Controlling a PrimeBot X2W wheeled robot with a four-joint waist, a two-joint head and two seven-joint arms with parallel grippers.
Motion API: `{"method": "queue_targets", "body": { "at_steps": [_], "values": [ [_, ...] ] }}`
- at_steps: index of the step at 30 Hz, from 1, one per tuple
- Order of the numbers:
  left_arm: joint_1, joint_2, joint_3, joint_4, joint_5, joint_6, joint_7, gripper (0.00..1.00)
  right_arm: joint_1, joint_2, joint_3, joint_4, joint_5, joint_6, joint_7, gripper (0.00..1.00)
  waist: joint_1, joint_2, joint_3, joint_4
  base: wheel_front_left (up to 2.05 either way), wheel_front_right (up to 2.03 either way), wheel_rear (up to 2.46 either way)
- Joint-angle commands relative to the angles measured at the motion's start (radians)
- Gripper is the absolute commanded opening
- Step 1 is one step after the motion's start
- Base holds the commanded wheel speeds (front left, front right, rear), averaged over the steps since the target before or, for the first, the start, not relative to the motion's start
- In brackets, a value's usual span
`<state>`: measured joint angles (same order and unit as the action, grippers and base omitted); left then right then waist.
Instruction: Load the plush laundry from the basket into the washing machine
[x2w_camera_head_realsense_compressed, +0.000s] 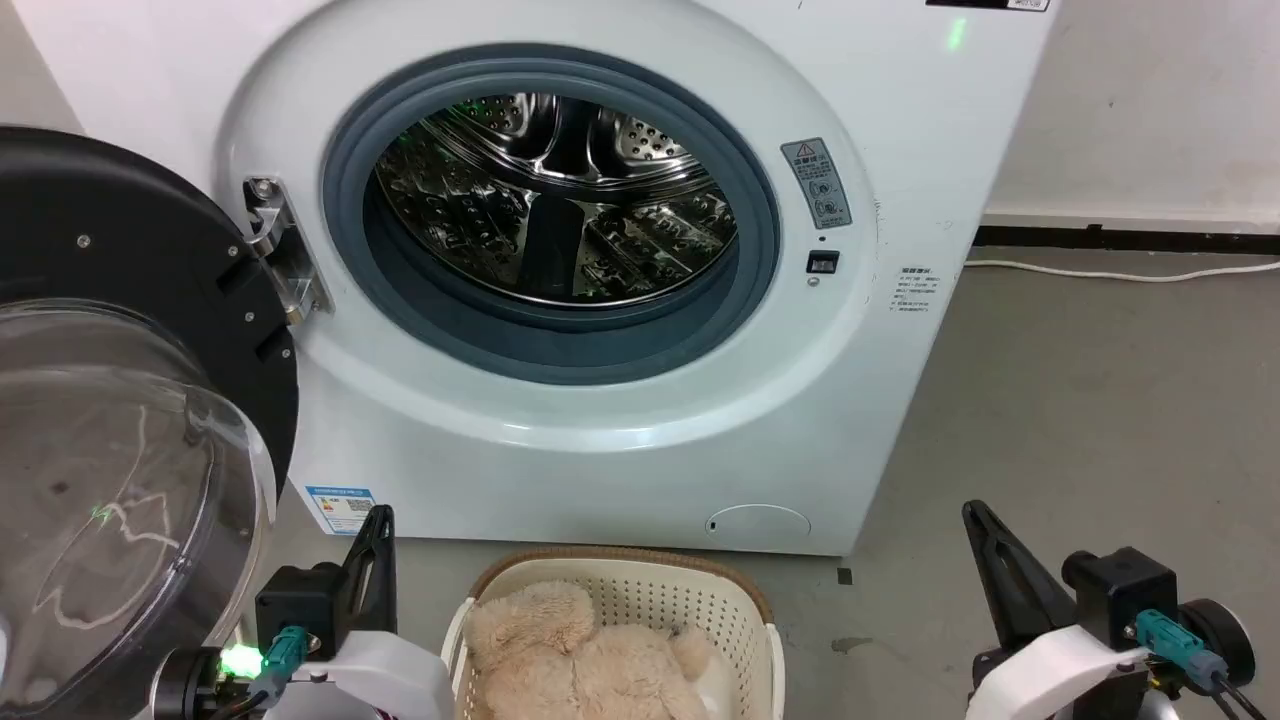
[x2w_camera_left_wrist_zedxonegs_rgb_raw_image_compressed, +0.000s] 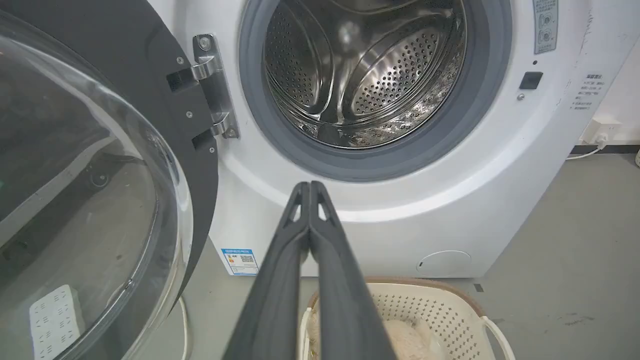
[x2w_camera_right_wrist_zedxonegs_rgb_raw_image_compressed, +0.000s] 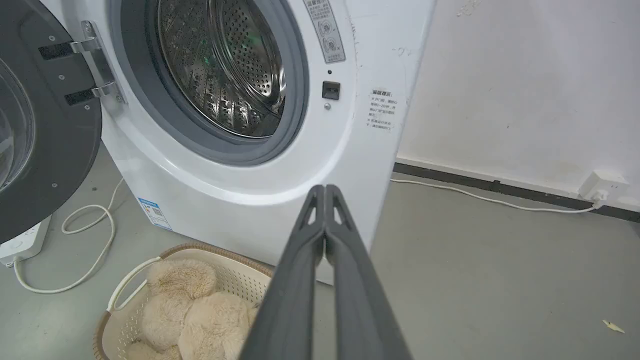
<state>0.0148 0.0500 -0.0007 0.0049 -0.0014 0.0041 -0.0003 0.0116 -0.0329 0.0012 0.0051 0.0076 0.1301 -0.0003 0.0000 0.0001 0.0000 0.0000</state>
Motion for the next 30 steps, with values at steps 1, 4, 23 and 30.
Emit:
{"method": "queue_targets", "body": {
  "at_steps": [1, 4, 23, 30],
  "values": [
    [-0.015, 0.000, 0.001, -0.005, 0.001, -0.004, 0.000, 0.00, -0.012, -0.002, -0.001, -0.005, -0.008, 0.001, 0.000, 0.00, 0.0000, -0.0001, 0.000, 0.000, 0.00, 0.00, 0.00],
    [-0.015, 0.000, 0.001, -0.005, 0.001, -0.004, 0.000, 0.00, -0.012, -0.002, -0.001, -0.005, -0.008, 0.001, 0.000, 0.00, 0.0000, -0.0001, 0.000, 0.000, 0.00, 0.00, 0.00],
    [-0.015, 0.000, 0.001, -0.005, 0.001, -0.004, 0.000, 0.00, -0.012, -0.002, -0.001, -0.005, -0.008, 0.001, 0.000, 0.00, 0.0000, -0.0001, 0.000, 0.000, 0.00, 0.00, 0.00],
    [-0.015, 0.000, 0.001, -0.005, 0.001, -0.004, 0.000, 0.00, -0.012, -0.002, -0.001, -0.005, -0.008, 0.001, 0.000, 0.00, 0.0000, -0.0001, 0.000, 0.000, 0.00, 0.00, 0.00]
  ]
}}
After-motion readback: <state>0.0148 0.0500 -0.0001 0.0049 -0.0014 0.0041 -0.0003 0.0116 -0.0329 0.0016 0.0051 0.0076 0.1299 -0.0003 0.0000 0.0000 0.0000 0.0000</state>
